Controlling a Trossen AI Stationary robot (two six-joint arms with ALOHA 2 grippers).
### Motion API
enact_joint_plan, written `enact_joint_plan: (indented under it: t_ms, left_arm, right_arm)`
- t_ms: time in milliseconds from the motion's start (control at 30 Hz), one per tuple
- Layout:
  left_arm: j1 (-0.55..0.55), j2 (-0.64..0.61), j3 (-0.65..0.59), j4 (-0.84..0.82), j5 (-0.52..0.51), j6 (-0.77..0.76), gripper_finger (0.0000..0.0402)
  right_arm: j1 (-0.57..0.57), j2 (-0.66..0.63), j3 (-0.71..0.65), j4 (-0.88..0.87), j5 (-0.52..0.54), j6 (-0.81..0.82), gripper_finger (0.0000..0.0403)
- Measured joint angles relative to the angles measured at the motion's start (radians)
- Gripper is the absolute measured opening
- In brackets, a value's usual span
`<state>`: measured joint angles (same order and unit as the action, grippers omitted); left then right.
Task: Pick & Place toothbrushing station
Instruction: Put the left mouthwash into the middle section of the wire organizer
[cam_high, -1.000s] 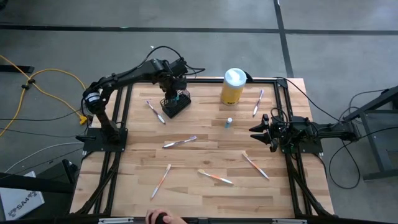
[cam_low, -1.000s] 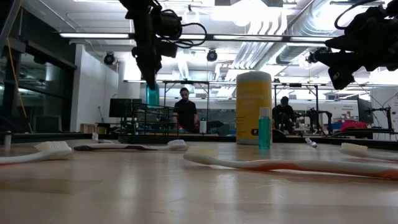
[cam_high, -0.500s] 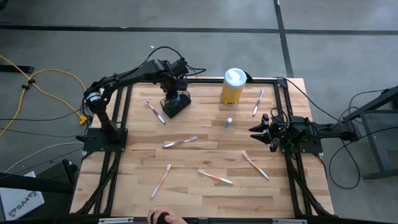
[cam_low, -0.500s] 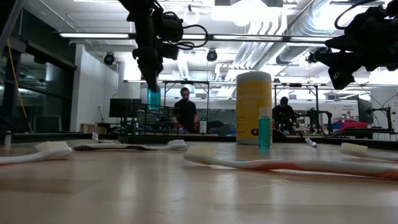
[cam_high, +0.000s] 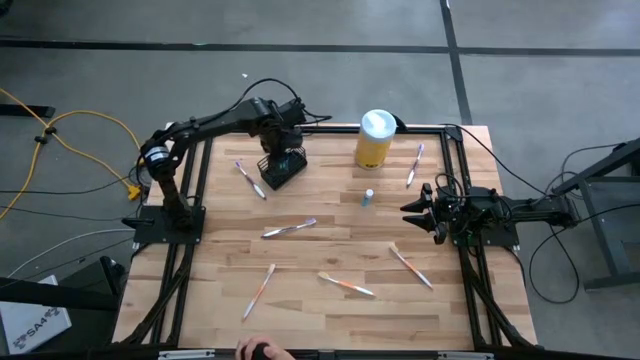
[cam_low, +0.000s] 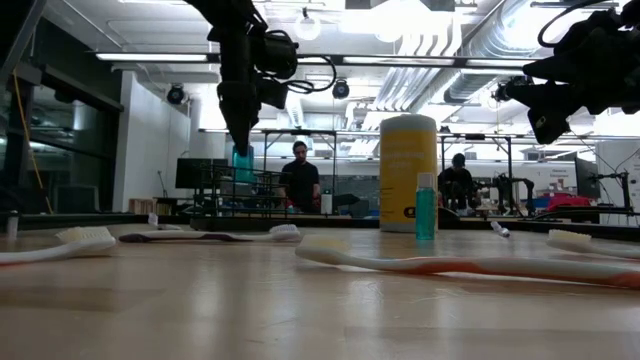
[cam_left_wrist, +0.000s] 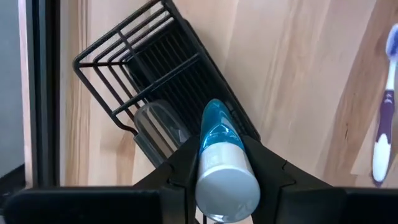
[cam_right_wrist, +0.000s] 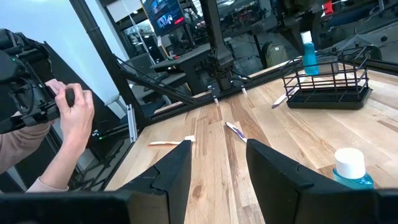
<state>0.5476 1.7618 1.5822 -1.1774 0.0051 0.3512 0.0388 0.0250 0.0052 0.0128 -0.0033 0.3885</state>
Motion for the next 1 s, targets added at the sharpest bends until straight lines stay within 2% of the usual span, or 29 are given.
enact_joint_plan:
  t_ms: [333,800,1000]
  left_arm:
    - [-0.002,0.004,-0.003,-0.005,0.005,0.022,0.0086]
    - [-0.003,0.001,-0.151,0.155,-0.030,0.046,0.0086]
    - [-0.003,-0.003,-0.163,0.170,-0.030,0.047,0.0086]
  right_arm:
    - [0.000,0.000,0.000,0.000,0.000,0.000,0.0145]
    - [0.000,0.000,0.000,0.000,0.000,0.000,0.0145]
    - [0.000,0.000,0.000,0.000,0.000,0.000,0.0145]
